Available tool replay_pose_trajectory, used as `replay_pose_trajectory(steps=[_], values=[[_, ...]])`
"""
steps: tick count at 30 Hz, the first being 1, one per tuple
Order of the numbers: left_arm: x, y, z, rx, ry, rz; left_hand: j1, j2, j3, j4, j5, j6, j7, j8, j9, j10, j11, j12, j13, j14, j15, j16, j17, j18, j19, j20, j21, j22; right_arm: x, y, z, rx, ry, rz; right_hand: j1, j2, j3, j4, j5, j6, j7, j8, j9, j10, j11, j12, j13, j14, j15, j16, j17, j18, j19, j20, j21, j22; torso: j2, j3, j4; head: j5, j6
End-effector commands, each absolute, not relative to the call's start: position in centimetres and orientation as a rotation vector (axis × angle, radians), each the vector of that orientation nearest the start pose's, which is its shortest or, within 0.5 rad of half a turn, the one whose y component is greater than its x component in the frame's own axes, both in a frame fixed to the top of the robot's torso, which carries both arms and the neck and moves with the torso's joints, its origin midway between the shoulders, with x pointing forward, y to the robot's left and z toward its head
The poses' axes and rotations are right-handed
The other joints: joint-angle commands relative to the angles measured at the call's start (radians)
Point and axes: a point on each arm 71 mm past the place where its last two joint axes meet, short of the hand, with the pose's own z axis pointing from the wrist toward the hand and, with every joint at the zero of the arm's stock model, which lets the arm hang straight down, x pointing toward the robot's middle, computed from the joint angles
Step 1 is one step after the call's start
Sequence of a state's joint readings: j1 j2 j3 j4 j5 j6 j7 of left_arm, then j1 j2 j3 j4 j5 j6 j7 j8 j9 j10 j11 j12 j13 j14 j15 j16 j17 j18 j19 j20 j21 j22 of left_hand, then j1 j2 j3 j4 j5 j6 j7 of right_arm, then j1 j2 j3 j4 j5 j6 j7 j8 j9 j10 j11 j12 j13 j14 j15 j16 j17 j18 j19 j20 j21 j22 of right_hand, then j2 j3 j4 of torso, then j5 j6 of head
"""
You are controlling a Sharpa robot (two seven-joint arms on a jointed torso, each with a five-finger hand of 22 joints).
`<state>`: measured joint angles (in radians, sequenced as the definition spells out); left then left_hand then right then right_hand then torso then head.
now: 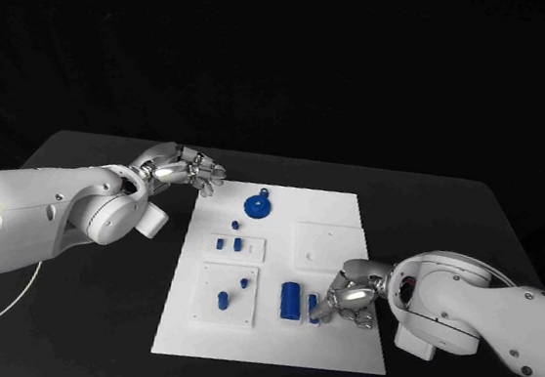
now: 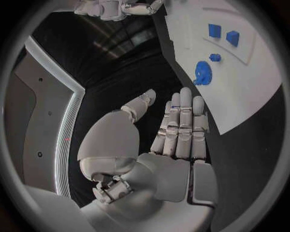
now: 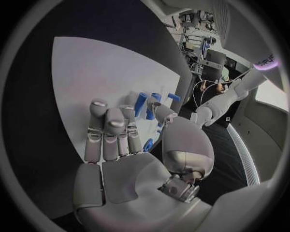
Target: Assemble the parts on the task board
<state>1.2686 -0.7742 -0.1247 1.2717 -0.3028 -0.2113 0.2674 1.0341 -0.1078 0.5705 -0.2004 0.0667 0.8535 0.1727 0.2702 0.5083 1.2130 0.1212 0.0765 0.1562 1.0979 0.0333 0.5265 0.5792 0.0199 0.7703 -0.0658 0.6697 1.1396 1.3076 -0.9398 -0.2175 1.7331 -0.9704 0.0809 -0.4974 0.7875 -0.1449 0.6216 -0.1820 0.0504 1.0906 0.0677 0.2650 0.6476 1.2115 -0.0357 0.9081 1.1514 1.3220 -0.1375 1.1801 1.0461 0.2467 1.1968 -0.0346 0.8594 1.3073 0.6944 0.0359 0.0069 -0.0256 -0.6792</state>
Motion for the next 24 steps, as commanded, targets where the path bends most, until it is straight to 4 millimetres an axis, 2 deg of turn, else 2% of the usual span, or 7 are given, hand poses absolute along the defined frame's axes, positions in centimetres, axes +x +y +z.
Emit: replay_pose_trajectory(steps=[1,7,18,23,24], values=[[53.15,24.26,-19.07,-0.815,1.621,-1.284,-0.009,0.002,-0.001,0.007,-0.001,-0.009,0.0,0.002,-0.001,-0.007,-0.003,-0.004,-0.001,0.009,0.0,-0.004,0.001,0.02,0.002,0.0,-0.005,0.001,41.87,-20.76,-22.92,0.094,2.478,0.509,0.013,-0.007,-0.008,-0.019,-0.001,-0.004,0.003,-0.005,0.0,-0.002,-0.004,-0.004,0.001,-0.004,-0.003,0.003,-0.002,0.015,-0.003,-0.003,0.002,0.011,0.0,-0.0005,0.0002,0.0,0.001],[53.14,24.18,-19.07,-0.814,1.624,-1.287,-0.009,0.003,-0.001,0.007,-0.001,-0.009,0.0,0.002,-0.001,-0.007,-0.003,-0.004,-0.001,0.01,0.0,-0.005,0.002,0.02,0.003,0.0,-0.005,0.001,41.75,-20.66,-22.95,0.082,2.488,0.514,0.019,-0.006,-0.021,-0.036,-0.001,-0.003,0.003,-0.005,0.0,-0.002,-0.004,-0.005,0.001,-0.004,-0.003,0.002,-0.003,0.015,-0.003,0.001,0.001,0.009,0.0,-0.0002,-0.0005,-0.001,-0.001],[53.13,24.22,-19.09,-0.815,1.624,-1.286,-0.009,0.003,-0.001,0.008,-0.001,-0.009,0.0,0.002,-0.001,-0.007,-0.003,-0.004,-0.001,0.01,0.0,-0.005,0.003,0.02,0.003,0.0,-0.005,0.002,42.0,-20.63,-23.04,0.099,2.464,0.503,-0.008,0.021,-0.063,-0.045,-0.001,-0.003,0.003,-0.007,-0.001,-0.002,-0.004,-0.007,0.0,-0.005,-0.002,0.0,-0.005,0.015,-0.004,0.003,-0.003,0.007,0.0,0.0003,-0.0002,-0.001,-0.001],[53.13,24.27,-19.09,-0.816,1.624,-1.284,-0.009,0.003,-0.001,0.008,-0.001,-0.009,0.0,0.003,-0.001,-0.007,-0.003,-0.004,-0.001,0.01,0.0,-0.006,0.004,0.02,0.003,0.0,-0.005,0.002,42.15,-20.61,-23.2,0.104,2.453,0.492,-0.023,0.046,-0.069,-0.034,-0.001,-0.001,0.003,-0.007,-0.001,-0.001,-0.004,-0.007,0.0,-0.004,-0.003,0.001,-0.005,0.015,-0.003,0.003,-0.004,0.006,0.0,0.0003,0.0001,-0.001,-0.001],[53.13,24.29,-19.1,-0.816,1.625,-1.284,-0.009,0.003,-0.001,0.008,-0.001,-0.009,0.0,0.003,-0.001,-0.007,-0.003,-0.004,-0.001,0.01,0.0,-0.006,0.004,0.02,0.003,0.0,-0.005,0.002,42.15,-20.54,-23.23,0.101,2.454,0.49,-0.028,0.059,-0.068,-0.027,-0.001,0.0,0.002,-0.007,-0.001,0.0,-0.004,-0.007,-0.001,-0.004,-0.003,0.001,-0.005,0.015,-0.003,0.003,-0.004,0.005,0.0,0.0003,0.0003,-0.001,-0.002]])
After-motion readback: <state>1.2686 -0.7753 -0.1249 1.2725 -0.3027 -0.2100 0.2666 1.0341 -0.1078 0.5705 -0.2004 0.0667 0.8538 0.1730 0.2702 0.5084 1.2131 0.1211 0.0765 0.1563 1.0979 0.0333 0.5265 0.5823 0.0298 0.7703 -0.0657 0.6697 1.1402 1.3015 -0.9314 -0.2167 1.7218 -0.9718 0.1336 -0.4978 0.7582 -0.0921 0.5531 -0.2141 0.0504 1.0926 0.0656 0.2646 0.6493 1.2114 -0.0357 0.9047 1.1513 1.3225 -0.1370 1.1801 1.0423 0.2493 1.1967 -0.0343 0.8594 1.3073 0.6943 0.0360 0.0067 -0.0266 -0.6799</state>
